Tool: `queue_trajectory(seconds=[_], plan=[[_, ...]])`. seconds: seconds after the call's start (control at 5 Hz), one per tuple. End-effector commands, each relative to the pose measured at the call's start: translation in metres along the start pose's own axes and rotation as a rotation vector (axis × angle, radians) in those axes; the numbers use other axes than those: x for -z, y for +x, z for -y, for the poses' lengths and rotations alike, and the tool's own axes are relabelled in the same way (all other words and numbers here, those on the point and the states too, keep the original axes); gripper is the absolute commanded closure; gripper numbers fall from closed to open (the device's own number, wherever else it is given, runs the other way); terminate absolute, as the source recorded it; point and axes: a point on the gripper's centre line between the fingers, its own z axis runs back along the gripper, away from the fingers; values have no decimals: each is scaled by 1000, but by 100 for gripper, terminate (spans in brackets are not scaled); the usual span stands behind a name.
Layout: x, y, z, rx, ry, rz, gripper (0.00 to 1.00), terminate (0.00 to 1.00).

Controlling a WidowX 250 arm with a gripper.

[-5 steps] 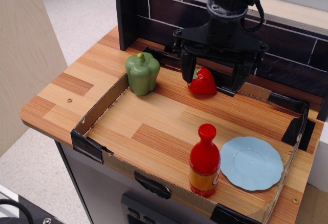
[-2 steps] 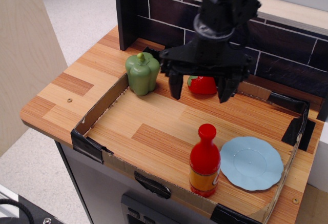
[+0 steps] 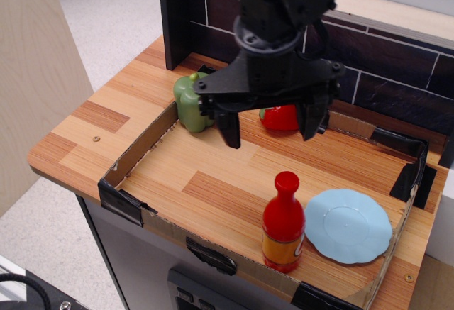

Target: Topple hot sauce bottle

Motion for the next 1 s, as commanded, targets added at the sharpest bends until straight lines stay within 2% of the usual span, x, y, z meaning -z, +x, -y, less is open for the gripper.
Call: queue_trajectory(seconds=[0.0,0.2,0.4,0.8], plan=[[-26,-19,11,-110,66,-67,0,0],[-21,-32,12,-116,91,-97,0,0],[-12,-40,13,-203,93,-48,0,0],[7,-44,14,-198,120,-39,0,0]])
